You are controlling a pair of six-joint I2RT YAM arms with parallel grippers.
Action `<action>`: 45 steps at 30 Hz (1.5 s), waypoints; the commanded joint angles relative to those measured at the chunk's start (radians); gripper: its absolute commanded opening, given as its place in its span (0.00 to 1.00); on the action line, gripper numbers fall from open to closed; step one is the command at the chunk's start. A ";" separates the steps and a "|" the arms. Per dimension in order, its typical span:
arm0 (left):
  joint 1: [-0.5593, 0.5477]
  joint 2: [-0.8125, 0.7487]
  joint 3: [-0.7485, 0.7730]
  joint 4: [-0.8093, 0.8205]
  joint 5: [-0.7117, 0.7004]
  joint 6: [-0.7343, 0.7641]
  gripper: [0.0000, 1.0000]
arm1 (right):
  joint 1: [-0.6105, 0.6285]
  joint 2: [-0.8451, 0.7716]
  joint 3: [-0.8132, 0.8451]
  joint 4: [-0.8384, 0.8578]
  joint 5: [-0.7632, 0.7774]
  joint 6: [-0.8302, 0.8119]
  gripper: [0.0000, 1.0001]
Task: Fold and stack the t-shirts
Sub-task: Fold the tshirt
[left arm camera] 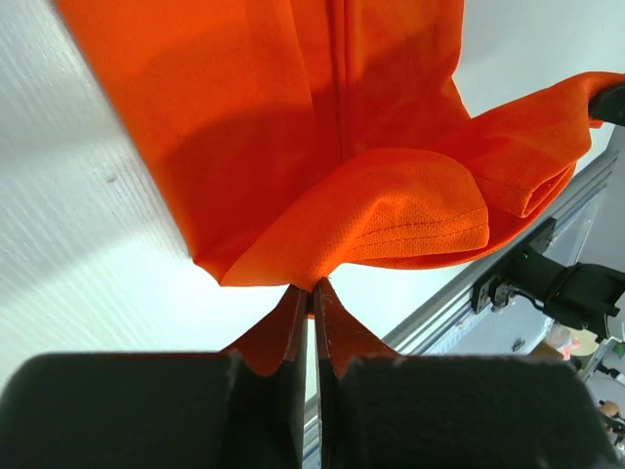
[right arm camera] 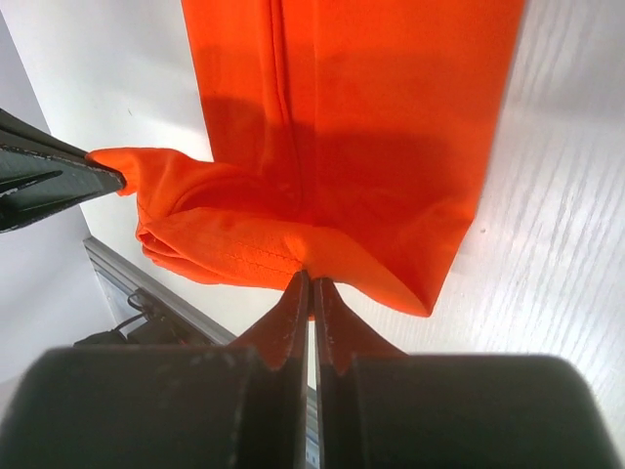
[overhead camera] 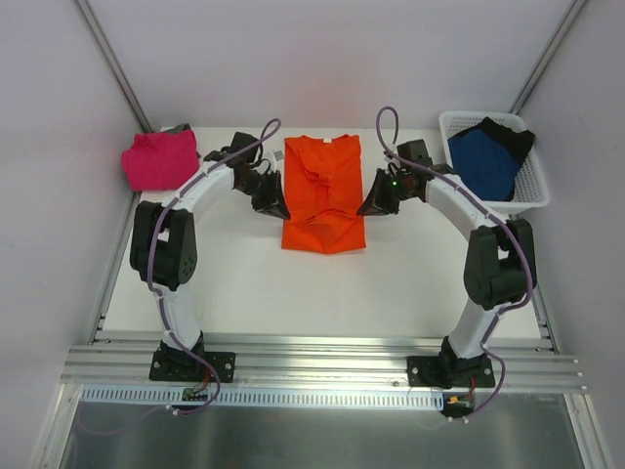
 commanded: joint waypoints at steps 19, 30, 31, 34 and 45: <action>0.023 0.176 0.287 0.001 -0.163 0.095 0.00 | -0.024 0.199 0.277 0.044 0.031 -0.046 0.00; 0.031 0.246 0.325 0.013 -0.186 0.098 0.00 | -0.021 0.326 0.358 0.056 0.037 -0.058 0.00; 0.032 0.259 0.333 0.013 -0.187 0.098 0.00 | -0.021 0.335 0.367 0.056 0.043 -0.058 0.00; 0.034 0.308 0.377 0.019 -0.198 0.098 0.00 | -0.021 0.383 0.412 0.057 0.039 -0.066 0.00; 0.034 0.421 0.528 0.044 -0.270 0.097 0.18 | -0.021 0.472 0.507 0.041 0.077 -0.078 0.06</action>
